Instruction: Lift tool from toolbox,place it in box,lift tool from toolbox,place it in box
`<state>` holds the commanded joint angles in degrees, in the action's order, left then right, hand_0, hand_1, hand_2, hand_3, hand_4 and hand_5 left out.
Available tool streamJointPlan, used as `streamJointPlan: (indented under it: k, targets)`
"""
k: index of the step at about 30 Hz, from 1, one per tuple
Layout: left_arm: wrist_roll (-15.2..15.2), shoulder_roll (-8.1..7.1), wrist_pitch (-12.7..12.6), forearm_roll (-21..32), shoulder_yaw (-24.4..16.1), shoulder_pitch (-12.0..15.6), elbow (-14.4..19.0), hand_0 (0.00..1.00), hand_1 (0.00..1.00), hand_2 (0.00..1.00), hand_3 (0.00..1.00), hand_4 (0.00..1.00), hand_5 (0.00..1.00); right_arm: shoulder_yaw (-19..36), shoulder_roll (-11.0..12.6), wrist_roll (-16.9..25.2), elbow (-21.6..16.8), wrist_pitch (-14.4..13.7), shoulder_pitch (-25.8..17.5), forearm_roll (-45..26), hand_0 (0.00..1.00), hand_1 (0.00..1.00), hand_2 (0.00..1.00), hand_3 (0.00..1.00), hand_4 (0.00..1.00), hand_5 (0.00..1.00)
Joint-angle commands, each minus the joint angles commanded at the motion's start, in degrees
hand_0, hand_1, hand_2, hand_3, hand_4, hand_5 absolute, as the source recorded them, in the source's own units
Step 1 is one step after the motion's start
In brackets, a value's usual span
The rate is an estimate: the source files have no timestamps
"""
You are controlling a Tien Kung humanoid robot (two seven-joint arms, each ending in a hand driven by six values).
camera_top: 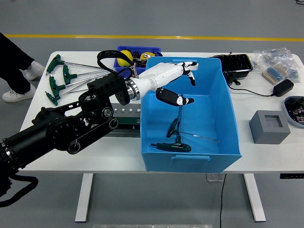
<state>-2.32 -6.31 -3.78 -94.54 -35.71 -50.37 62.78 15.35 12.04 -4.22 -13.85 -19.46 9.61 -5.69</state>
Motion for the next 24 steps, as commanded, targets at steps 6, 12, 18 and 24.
streamJointPlan:
  k: [6, 12, 18, 24]
  targets:
    - [-1.35, 0.82, -4.56, 13.95, -12.62, 7.62, 4.29, 0.935, 0.963, 0.998, 0.894, 0.894, 0.599, -0.87, -0.01, 0.67, 0.06, 0.1, 0.16, -1.71, 0.681, 0.64, 0.717, 0.559, 0.794, 0.721]
    - [-1.84, 0.33, -5.06, 28.47, -25.92, 16.78, 13.21, 0.855, 0.88, 0.993, 0.869, 0.883, 0.669, -1.53, -0.05, 1.14, 0.14, 0.27, 0.16, -2.96, 0.68, 0.64, 0.717, 0.559, 0.793, 0.721]
    - [-1.28, -1.52, -4.5, 42.62, -37.67, 26.47, 23.77, 0.828, 0.849, 0.962, 0.837, 0.886, 0.713, -2.36, -0.18, 1.74, 0.31, 0.46, -0.33, -4.91, 0.679, 0.641, 0.717, 0.558, 0.793, 0.722]
    - [3.51, -4.92, -2.38, 53.85, -44.96, 34.42, 28.99, 0.804, 0.807, 0.938, 0.823, 0.897, 0.77, -2.01, -0.22, 1.48, 0.36, 0.47, -0.46, -3.97, 0.677, 0.639, 0.717, 0.558, 0.792, 0.724]
